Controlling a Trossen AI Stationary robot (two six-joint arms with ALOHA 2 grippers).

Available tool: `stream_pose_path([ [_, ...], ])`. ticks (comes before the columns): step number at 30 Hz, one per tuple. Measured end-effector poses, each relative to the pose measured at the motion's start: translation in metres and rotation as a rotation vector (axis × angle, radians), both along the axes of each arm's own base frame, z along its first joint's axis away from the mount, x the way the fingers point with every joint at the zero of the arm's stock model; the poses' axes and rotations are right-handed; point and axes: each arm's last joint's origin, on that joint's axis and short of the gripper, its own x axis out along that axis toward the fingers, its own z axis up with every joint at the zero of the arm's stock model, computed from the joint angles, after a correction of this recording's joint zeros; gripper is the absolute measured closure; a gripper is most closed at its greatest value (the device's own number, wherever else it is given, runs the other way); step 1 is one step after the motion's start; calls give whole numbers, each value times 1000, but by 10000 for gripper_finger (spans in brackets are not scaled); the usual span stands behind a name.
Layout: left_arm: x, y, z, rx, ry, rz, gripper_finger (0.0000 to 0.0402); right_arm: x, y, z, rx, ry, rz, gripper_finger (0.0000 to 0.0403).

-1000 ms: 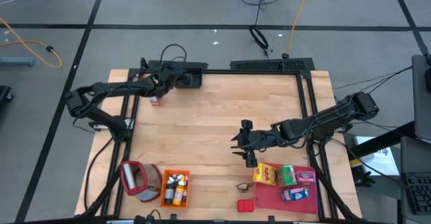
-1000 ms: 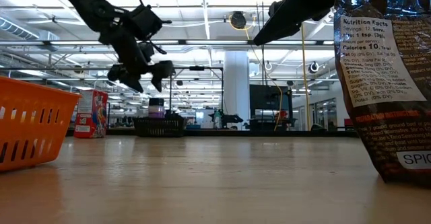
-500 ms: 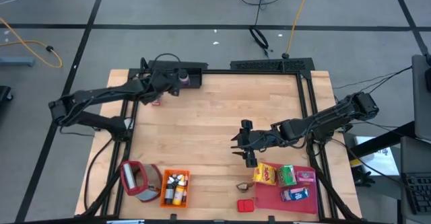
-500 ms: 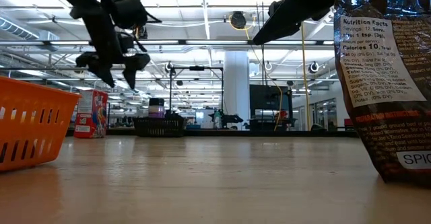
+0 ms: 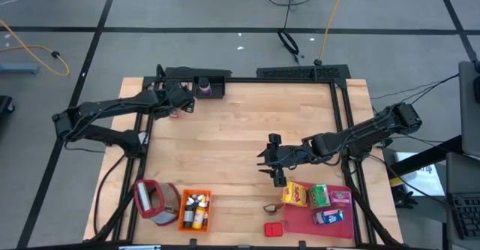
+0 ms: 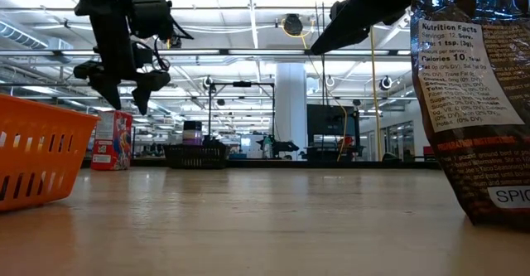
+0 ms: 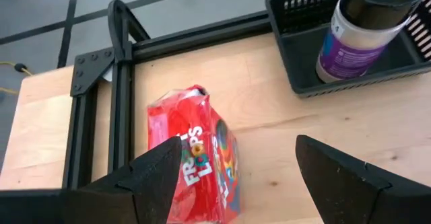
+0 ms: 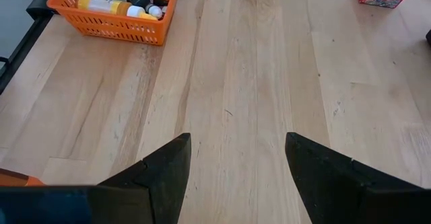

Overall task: Pick & Place Kitchen Items
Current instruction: Put the red cereal box into the red bin

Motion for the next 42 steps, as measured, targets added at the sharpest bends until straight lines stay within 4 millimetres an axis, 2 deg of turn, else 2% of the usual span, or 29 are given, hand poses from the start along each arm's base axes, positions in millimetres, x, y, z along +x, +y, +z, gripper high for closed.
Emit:
stream_pose_path([
  [8,-7,-2,-2,2,52,56,108,0,0,0,0,0,0,170],
  [17,-16,-3,-5,-72,68,133,108,0,0,0,0,0,0,170],
  [26,-8,5,-17,-102,115,117,114,0,0,0,0,0,0,170],
  [29,-5,7,-20,-103,122,113,147,0,0,0,0,0,0,170],
  [37,-5,7,-22,-108,162,89,288,0,0,0,0,0,0,170],
  [42,-5,7,-22,-110,180,65,333,0,0,0,0,0,0,170],
])
